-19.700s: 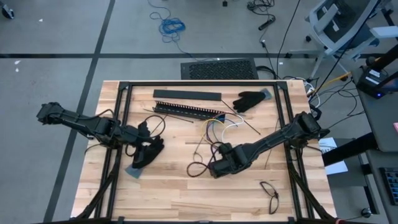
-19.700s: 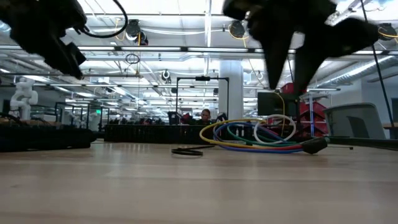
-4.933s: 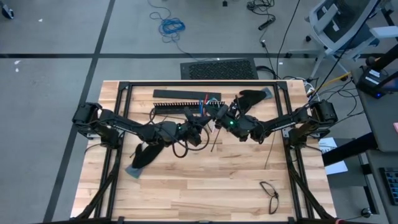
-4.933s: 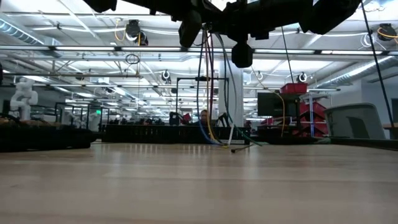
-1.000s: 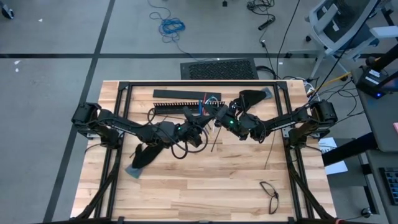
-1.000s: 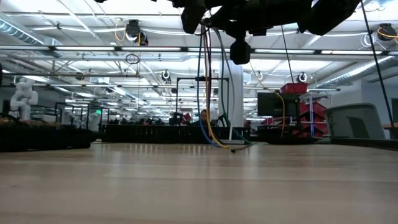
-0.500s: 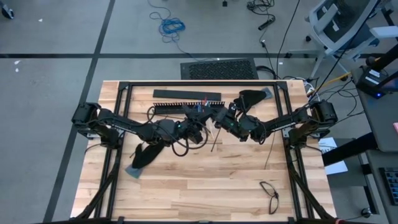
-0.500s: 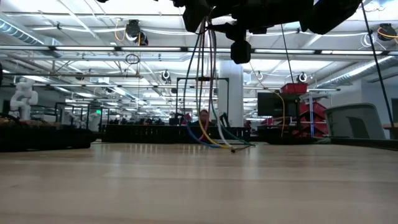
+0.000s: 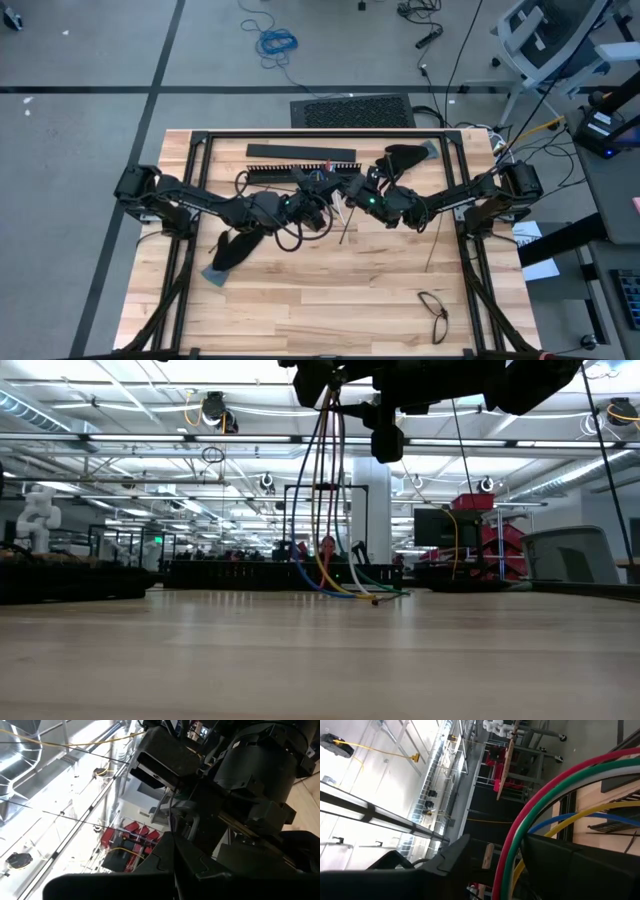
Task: Ziptie cables
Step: Wrap the cable wires using a zip tie
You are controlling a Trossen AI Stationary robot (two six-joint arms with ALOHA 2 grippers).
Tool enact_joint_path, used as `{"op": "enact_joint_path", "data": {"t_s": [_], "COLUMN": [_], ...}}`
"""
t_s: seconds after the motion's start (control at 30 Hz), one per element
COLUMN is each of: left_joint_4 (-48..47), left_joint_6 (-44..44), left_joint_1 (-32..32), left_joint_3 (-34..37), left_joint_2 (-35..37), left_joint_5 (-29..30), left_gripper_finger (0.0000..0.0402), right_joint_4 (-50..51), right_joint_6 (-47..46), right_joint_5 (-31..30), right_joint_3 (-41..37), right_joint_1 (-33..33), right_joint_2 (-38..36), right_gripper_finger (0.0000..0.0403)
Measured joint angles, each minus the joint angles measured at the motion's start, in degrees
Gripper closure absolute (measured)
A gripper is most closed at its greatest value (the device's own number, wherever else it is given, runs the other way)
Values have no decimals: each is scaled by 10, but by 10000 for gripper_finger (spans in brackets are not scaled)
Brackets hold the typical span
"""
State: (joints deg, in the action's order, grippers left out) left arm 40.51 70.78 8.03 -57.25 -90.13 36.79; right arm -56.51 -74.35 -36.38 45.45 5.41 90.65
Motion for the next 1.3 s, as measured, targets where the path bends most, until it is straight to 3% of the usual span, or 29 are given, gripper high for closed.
{"op": "enact_joint_path", "data": {"t_s": [0.27,0.7,1.07,1.17,1.3], "left_joint_4": [-1,-8,-5,-6,-15], "left_joint_6": [0,1,1,0,-34], "left_joint_1": [0,0,0,0,9], "left_joint_3": [0,2,2,1,2], "left_joint_2": [0,-1,-1,-1,-2], "left_joint_5": [0,1,0,11,69], "left_gripper_finger": [401,401,401,401,401], "right_joint_4": [2,79,93,107,152], "right_joint_6": [9,-2,-4,0,0], "right_joint_5": [9,84,102,112,127], "right_joint_3": [0,0,0,0,1], "right_joint_1": [6,7,6,6,8], "right_joint_2": [0,0,0,0,0], "right_gripper_finger": [227,158,155,156,155]}}
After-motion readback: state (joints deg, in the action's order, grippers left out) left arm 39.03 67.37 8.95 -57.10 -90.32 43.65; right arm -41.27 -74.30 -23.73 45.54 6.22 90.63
